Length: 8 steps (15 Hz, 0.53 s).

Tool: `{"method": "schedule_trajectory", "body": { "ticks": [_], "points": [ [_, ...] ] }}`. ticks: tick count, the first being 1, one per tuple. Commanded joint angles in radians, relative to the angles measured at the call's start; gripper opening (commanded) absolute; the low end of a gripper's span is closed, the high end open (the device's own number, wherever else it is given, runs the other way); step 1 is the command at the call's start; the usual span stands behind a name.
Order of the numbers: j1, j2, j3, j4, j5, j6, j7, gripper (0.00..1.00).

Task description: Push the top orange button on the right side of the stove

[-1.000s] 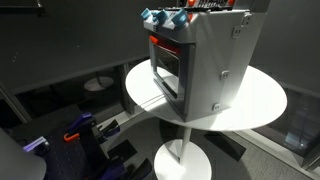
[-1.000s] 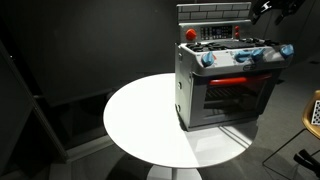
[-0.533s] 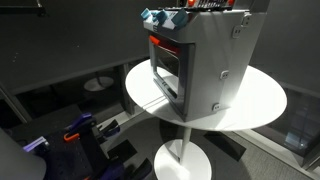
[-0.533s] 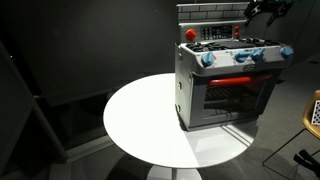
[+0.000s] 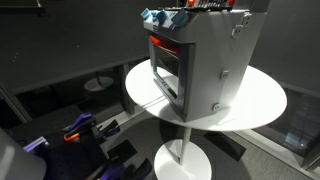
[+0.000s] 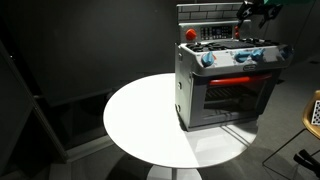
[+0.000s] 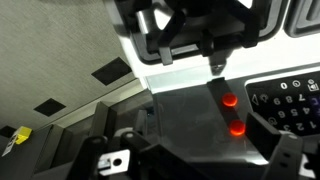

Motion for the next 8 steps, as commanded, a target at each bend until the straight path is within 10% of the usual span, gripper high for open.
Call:
{"method": "schedule_trajectory", "body": {
  "ticks": [1, 8],
  "points": [
    [0.029, 0.034, -0.028, 0.053, -0.021, -0.022, 0.034, 1.00],
    [0.048, 0.060, -0.055, 0.077, -0.019, -0.027, 0.036, 1.00]
  ]
}}
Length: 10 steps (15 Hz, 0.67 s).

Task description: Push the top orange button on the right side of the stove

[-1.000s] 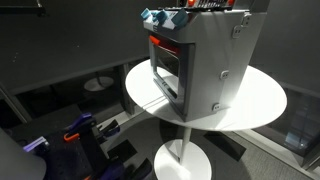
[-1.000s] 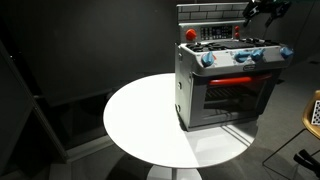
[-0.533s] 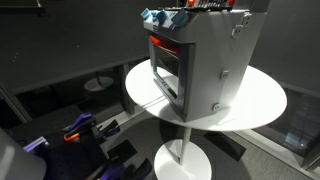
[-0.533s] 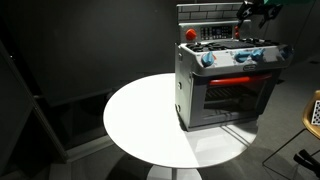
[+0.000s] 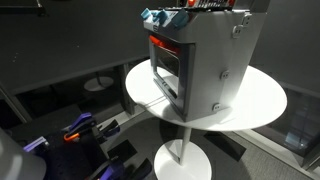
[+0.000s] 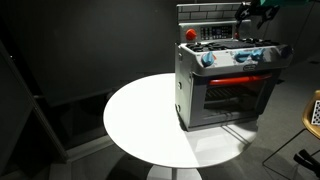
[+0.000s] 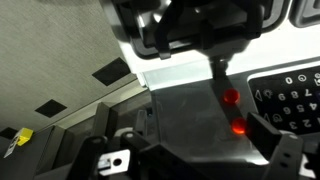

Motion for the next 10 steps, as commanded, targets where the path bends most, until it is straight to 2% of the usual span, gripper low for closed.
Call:
{"method": "schedule_trajectory", "body": {
  "ticks": [1, 6, 10],
  "points": [
    [0.018, 0.031, -0.022, 0.049, -0.018, -0.025, 0.028, 1.00],
    [0.024, 0.020, -0.028, 0.038, -0.007, -0.031, 0.021, 1.00],
    [0.030, -0.021, -0.023, 0.009, 0.053, -0.087, -0.021, 1.00]
  ]
}}
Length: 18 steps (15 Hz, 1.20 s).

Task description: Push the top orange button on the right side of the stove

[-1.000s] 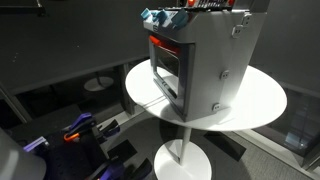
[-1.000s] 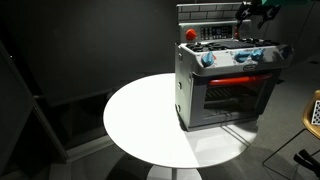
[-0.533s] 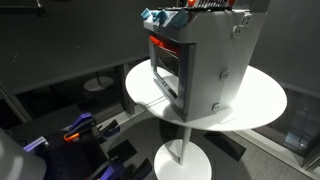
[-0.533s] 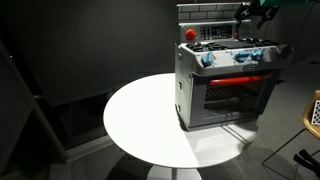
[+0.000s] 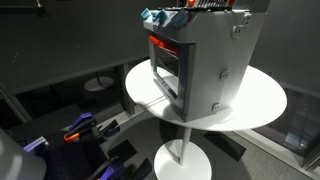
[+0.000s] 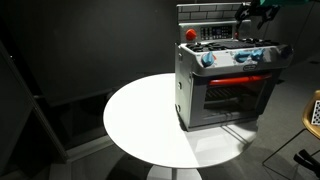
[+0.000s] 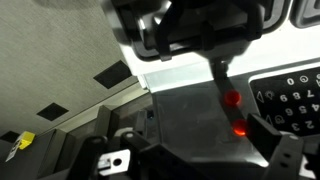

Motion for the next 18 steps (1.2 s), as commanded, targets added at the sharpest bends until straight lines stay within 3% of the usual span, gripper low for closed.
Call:
{"method": "schedule_trajectory", "body": {
  "ticks": [1, 8, 18],
  "points": [
    [0.018, -0.034, -0.010, -0.003, 0.055, -0.086, -0.027, 1.00],
    [0.030, -0.135, -0.001, -0.032, 0.125, -0.263, -0.072, 1.00],
    [0.030, -0.262, 0.000, -0.014, 0.277, -0.688, -0.252, 1.00]
  ]
}}
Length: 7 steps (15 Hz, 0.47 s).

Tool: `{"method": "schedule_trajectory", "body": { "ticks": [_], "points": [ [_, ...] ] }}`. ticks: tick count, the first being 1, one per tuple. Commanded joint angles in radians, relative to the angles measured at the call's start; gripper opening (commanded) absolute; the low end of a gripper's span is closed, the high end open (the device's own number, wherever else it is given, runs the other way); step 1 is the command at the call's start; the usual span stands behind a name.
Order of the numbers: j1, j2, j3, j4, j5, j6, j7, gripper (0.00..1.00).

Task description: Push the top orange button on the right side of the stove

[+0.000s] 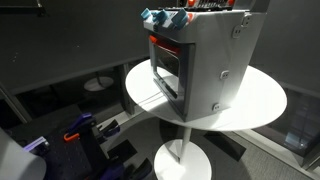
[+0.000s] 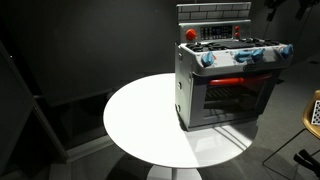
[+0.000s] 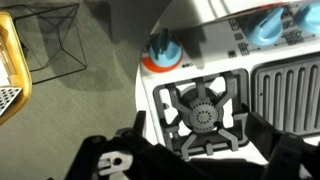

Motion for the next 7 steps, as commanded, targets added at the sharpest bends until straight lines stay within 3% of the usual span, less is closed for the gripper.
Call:
{"method": "schedule_trajectory", "body": {
  "ticks": [1, 5, 7],
  "points": [
    [-0.003, -0.041, -0.003, 0.001, 0.042, -0.137, -0.083, 1.00],
    [-0.006, -0.051, 0.003, 0.003, 0.018, -0.211, -0.116, 1.00],
    [-0.008, -0.037, 0.007, 0.003, 0.024, -0.184, -0.087, 1.00]
  ]
}}
